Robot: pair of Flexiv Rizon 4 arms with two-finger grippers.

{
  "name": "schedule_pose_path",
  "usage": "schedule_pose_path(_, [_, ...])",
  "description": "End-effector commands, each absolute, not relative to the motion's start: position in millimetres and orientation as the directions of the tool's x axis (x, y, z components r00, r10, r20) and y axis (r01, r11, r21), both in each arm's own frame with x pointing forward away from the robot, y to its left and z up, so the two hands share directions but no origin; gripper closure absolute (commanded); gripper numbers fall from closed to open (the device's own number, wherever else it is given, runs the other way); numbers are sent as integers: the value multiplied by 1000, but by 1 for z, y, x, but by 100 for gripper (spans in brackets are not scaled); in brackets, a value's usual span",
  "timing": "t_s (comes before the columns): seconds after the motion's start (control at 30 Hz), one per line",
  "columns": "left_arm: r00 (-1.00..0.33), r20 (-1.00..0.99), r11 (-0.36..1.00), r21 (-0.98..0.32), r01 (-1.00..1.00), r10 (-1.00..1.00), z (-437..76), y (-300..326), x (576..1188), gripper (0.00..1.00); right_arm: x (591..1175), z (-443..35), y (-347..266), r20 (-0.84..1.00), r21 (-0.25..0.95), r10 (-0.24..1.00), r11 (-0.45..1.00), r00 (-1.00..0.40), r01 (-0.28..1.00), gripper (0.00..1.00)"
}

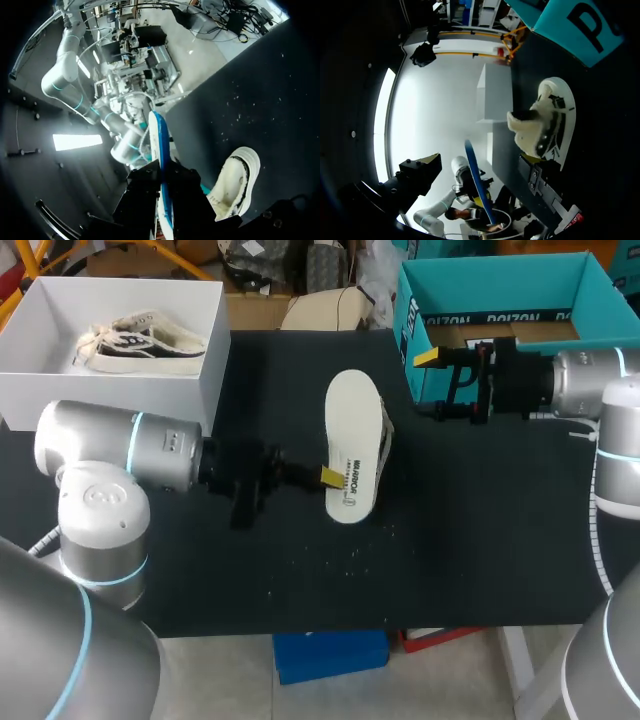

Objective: Take the shoe out of the shoebox, open the shoe tongue, remove and reinsert the insole, then place the shoe into the shoebox

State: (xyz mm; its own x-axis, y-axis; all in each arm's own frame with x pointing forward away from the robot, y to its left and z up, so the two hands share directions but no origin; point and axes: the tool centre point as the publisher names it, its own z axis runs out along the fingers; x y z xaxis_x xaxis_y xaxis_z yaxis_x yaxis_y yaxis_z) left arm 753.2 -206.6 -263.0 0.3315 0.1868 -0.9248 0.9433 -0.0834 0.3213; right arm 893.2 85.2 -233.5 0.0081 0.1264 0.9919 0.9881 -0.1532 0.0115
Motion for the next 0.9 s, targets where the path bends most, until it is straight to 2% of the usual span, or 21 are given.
schedule_pose_path(0.03, [316, -924, -72, 308, 949, 213, -264, -202, 769, 100, 893, -234, 87, 992, 12, 127, -156, 8, 988, 0])
schedule_pose_path(0.47, [282, -929, -137, 256, 957, 238, -274, -214, 827, 100, 893, -234, 87, 992, 12, 127, -156, 8, 988, 0])
schedule_pose_path(0.9, [292, -932, -147, 265, 953, 213, -271, -223, 827, 100, 893, -234, 87, 992, 12, 127, -156, 8, 988, 0])
